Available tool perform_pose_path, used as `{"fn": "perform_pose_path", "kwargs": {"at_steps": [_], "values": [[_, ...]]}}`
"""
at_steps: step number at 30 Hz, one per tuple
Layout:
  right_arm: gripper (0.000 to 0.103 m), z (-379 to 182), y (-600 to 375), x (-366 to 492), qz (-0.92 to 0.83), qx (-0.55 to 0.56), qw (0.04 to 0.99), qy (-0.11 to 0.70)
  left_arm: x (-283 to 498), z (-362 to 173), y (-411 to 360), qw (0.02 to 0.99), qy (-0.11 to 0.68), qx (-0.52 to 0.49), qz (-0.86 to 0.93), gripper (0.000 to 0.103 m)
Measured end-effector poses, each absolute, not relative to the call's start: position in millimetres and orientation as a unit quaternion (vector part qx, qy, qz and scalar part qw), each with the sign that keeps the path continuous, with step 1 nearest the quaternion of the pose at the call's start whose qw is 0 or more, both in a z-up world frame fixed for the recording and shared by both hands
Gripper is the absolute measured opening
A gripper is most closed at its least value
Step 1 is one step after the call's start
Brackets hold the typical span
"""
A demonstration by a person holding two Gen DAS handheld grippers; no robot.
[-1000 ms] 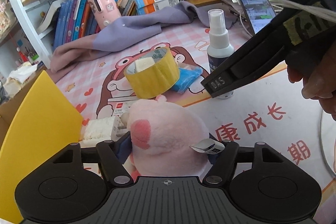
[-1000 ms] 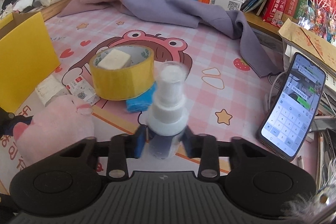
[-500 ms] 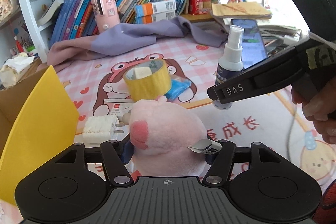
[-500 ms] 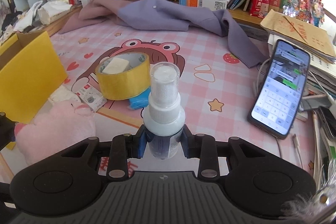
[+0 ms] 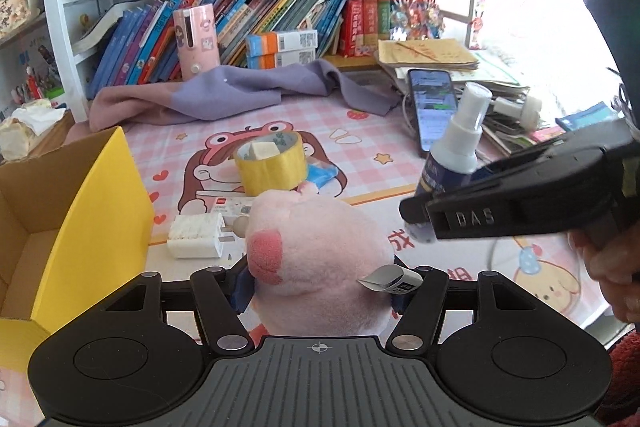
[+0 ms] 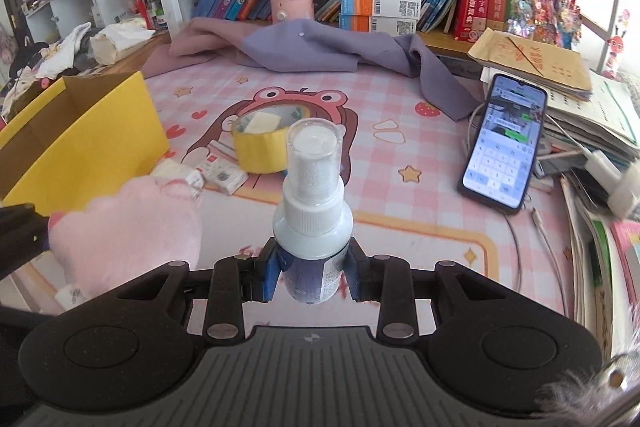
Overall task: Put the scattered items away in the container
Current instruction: 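Lift and carry the pig and spray bottle toward the yellow box with both tools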
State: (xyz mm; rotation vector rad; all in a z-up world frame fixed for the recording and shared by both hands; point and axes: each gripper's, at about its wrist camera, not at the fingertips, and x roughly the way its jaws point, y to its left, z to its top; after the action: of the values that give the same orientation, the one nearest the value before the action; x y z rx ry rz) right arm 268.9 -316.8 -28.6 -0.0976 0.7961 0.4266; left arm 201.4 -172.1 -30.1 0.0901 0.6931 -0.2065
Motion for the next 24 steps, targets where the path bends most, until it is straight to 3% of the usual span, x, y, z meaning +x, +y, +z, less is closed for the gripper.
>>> {"fn": "perform_pose_path", "kwargs": {"at_steps": [24], "values": [[0.031, -8, -261, 148, 0.181, -0.038, 0.911, 0.368, 98, -10, -112, 0.939, 0.312, 0.054, -0.137, 0.062]]}}
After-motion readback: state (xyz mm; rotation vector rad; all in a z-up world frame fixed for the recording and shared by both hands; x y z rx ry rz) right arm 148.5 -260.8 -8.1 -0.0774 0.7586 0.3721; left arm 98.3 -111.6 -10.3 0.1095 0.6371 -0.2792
